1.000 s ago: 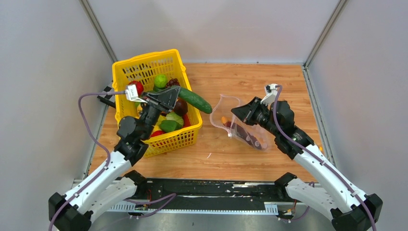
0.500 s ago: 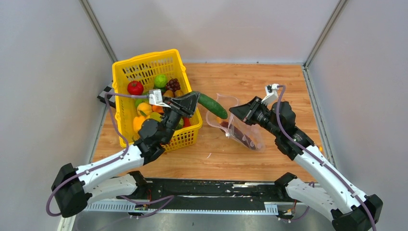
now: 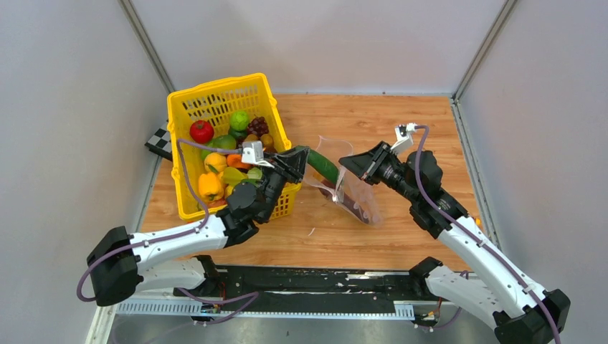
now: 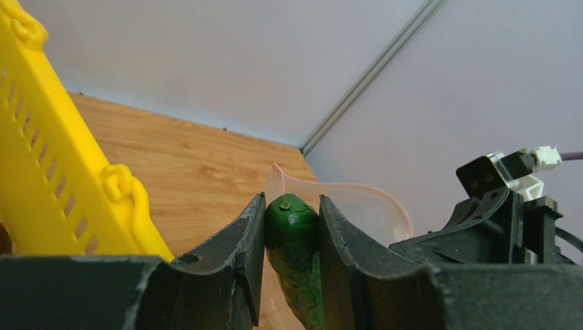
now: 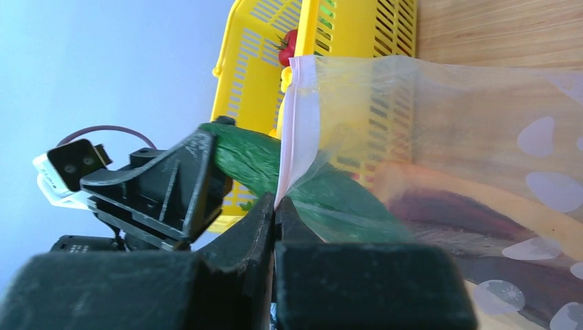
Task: Place the food in the zip-top bag and seal the zipper
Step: Place the fake vegetable in the zipper food storage bag.
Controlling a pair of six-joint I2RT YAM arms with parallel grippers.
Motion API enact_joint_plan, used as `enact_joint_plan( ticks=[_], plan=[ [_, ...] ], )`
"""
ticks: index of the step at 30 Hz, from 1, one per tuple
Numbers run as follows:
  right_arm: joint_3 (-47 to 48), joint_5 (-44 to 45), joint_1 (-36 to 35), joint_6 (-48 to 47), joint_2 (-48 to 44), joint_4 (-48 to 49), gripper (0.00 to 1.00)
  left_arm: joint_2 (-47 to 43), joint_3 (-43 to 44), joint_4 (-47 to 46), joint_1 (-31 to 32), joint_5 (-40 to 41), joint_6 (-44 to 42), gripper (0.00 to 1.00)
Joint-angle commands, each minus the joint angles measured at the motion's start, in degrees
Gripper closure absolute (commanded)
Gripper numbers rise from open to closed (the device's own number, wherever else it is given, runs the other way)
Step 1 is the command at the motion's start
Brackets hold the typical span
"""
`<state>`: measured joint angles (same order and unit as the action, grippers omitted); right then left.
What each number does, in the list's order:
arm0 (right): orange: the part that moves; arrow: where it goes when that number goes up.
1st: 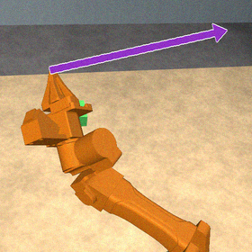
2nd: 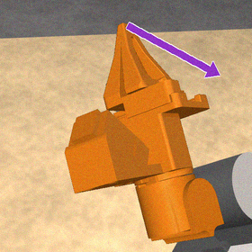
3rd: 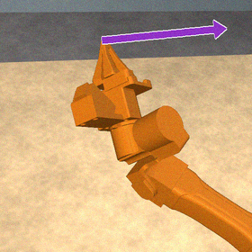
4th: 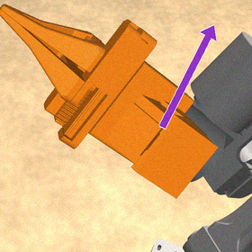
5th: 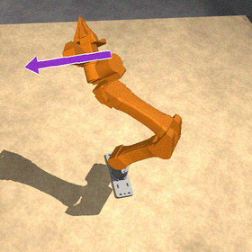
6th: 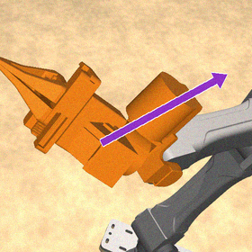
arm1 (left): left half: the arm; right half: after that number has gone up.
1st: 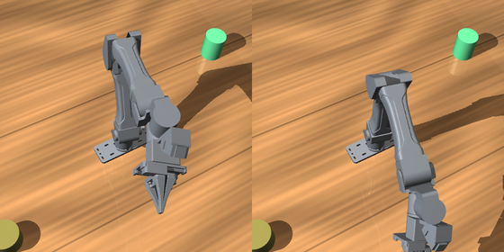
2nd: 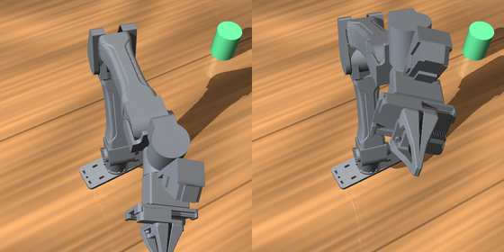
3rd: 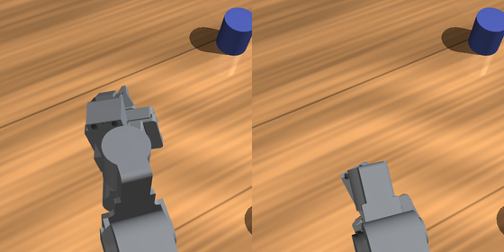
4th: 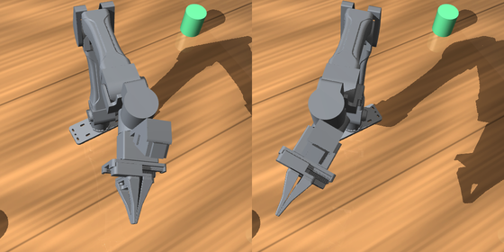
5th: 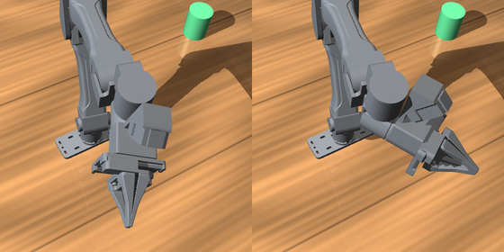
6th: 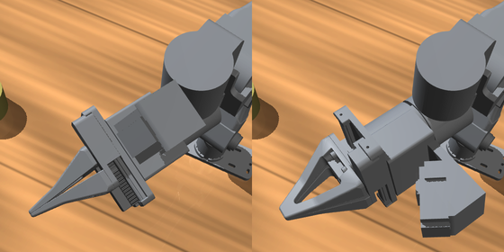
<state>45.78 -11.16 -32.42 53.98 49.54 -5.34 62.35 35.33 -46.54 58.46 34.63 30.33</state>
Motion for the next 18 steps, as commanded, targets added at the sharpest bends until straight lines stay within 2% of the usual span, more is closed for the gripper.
enact_joint_plan(
  ticks=[1, 6, 15, 18],
  plan=[
    [-0.42, -1.16, 0.00, 3.35, -0.46, 5.67, 1.00, 1.12, 3.72, -0.20, 0.91, 2.44, -0.16, 0.84],
    [-3.93, -0.33, 0.07, 8.02, -1.51, 10.93, 1.00, 1.76, 5.35, 5.30, 1.13, 1.93, 1.93, 0.77],
    [-4.13, 3.72, 0.09, 7.27, -3.45, 8.68, 1.00, 2.90, 9.36, 13.02, 1.13, -2.14, 2.83, 0.59],
    [-3.73, 3.99, 0.07, 6.49, -3.75, 8.06, 1.00, 3.51, 10.42, 14.38, 1.15, -3.19, 2.83, 0.49]
  ],
)
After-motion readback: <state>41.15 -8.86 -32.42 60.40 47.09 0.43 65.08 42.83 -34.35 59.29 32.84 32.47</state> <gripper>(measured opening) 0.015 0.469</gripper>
